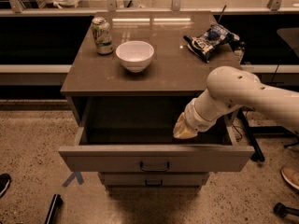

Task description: Open top drawer

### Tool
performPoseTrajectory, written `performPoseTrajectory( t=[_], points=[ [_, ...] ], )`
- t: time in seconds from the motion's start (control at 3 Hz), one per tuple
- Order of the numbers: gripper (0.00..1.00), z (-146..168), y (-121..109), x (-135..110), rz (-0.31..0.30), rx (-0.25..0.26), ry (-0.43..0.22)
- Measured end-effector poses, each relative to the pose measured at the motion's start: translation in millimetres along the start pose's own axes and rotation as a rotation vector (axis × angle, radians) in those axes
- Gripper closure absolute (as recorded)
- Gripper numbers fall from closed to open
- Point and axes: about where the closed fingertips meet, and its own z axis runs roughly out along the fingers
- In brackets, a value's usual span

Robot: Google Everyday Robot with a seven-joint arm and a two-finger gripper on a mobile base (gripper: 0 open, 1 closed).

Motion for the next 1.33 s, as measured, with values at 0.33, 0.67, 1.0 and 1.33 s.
performPoseTrajectory(
  t=[0.33, 0.67, 1.0, 1.33],
  points=[
    [1.0, 25, 20, 11, 0.042, -0.05, -0.013],
    [1.0, 34, 31, 15, 0.045, -0.075, -0.013],
    [1.0, 30, 46, 20, 0.039, -0.109, -0.038],
    [1.0, 10, 67, 21, 0.03, -0.136, -0.083]
  ],
)
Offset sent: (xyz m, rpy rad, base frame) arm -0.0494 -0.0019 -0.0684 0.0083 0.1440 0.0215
